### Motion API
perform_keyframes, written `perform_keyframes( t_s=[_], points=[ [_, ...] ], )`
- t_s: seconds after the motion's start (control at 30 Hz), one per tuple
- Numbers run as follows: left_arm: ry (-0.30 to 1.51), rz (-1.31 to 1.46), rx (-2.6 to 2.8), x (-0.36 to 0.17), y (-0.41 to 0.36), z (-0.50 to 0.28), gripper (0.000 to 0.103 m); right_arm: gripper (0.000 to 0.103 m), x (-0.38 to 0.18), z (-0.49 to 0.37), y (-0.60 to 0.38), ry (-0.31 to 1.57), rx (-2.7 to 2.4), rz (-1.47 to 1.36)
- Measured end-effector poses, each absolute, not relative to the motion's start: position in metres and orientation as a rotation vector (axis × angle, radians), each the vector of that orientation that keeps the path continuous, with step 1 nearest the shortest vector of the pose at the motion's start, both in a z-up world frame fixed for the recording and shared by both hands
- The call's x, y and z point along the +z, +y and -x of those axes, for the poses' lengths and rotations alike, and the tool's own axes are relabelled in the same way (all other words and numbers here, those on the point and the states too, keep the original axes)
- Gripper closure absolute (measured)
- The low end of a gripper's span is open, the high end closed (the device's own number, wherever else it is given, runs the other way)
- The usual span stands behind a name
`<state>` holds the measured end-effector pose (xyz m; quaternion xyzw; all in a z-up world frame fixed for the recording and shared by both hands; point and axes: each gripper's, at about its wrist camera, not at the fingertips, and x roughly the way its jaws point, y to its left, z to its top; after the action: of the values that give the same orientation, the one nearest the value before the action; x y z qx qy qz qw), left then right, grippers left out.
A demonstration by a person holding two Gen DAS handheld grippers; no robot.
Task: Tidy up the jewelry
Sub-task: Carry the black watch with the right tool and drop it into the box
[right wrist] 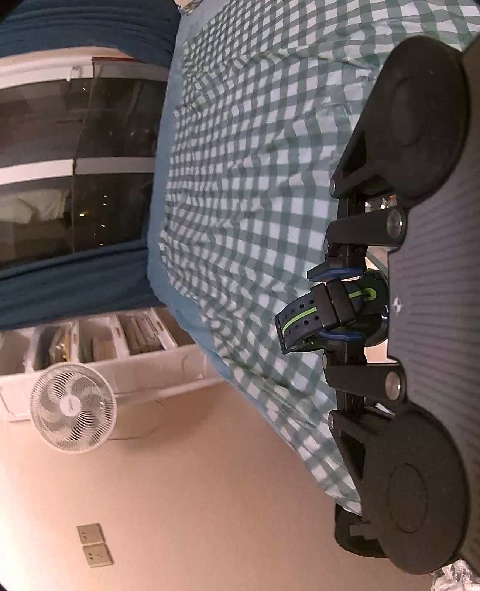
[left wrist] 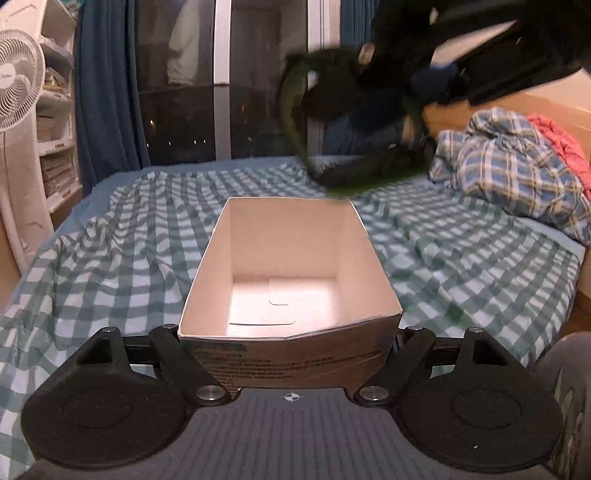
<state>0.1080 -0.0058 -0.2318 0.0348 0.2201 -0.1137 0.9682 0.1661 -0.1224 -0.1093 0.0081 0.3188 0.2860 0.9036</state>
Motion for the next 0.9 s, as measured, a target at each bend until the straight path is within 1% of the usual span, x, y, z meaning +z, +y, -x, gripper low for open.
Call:
perform_keyframes(
  t_s=[0.4,0.8,0.9],
  points=[
    [0.348,-0.09,-0.21,-0.219,-0.002,-0.094,0.046,0.0,-0.107,-0.16,-0.083,0.749,0.65,0.042],
    [0.29,-0.149,-0.223,-0.222,-0.012,-0.086,0.046,0.0,-0.116,-0.165,-0.085,0.822,0.658,0.036],
    [0.281,-0.162,-0.224,-0.225,-0.014,-0.087,0.048,0.0,-0.118,-0.166,-0.091,0.827,0.65,0.003]
  ],
)
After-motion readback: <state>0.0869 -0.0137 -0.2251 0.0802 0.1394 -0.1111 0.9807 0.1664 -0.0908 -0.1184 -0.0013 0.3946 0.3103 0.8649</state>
